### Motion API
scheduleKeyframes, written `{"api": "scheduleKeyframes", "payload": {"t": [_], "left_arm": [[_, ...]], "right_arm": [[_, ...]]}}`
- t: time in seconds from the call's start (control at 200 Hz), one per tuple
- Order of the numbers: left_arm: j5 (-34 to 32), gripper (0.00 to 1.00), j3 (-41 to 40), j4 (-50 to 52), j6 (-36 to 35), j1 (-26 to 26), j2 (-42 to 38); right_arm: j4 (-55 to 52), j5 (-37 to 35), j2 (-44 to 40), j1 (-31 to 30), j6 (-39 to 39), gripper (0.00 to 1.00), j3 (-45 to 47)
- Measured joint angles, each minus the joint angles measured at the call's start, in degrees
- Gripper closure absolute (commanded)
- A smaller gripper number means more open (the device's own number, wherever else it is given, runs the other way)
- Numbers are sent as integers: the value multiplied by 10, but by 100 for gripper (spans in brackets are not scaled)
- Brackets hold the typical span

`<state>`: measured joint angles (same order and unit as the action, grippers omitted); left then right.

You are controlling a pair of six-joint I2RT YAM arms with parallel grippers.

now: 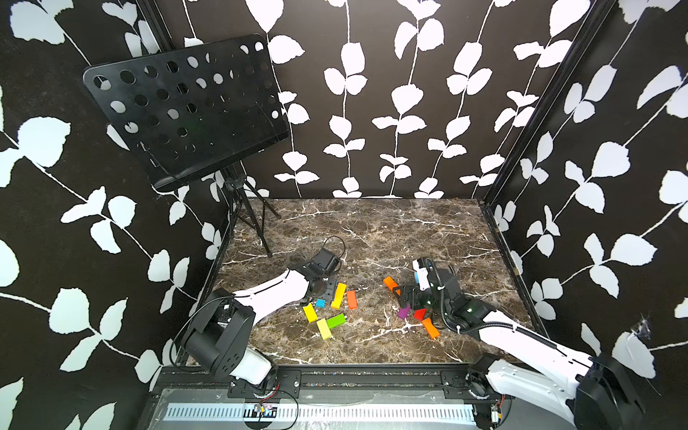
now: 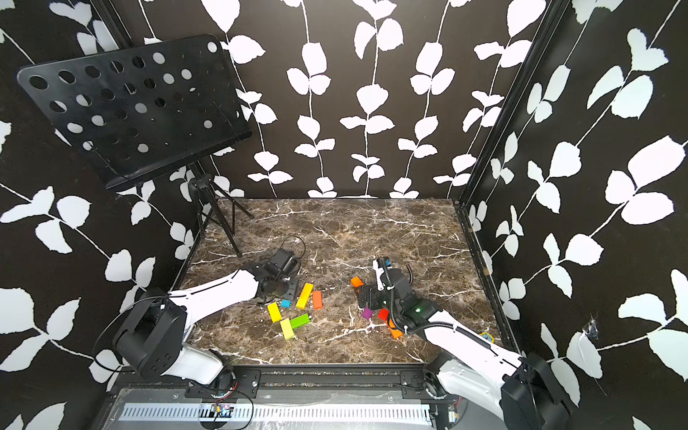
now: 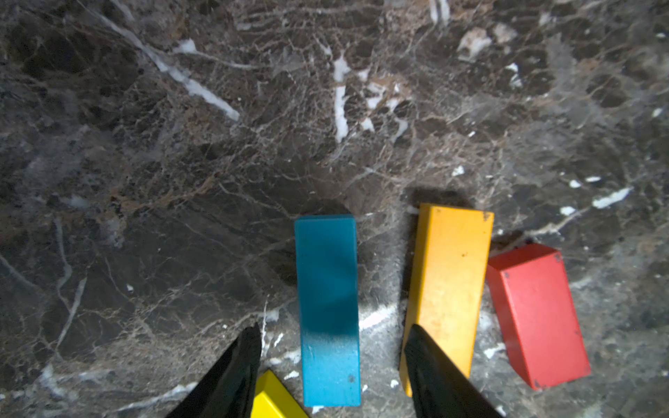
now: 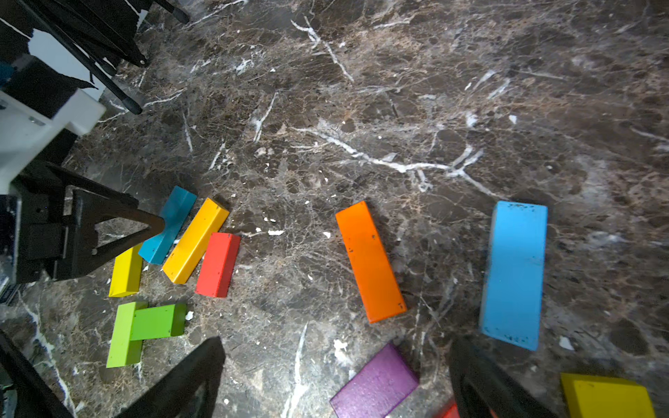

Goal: Assemble the letter t with building blocks
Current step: Pick up the building block from the center of the board.

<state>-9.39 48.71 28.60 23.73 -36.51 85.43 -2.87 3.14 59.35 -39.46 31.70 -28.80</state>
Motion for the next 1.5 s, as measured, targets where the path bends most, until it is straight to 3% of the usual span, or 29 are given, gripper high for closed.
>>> {"api": "scheduleKeyframes", "payload": {"t": [0.59,1.29,1.5], "left_arm": [[2,45,-5,-2,7,0,44],[10,73,-11,-11,9,0,48],[13,75,2,-8,9,0,54]], "right_arm": [[142,13,189,-147,72,5,-92],[148,11,200,-154,74,1,-97],[122,19,200,-146,56,1,-138]]}}
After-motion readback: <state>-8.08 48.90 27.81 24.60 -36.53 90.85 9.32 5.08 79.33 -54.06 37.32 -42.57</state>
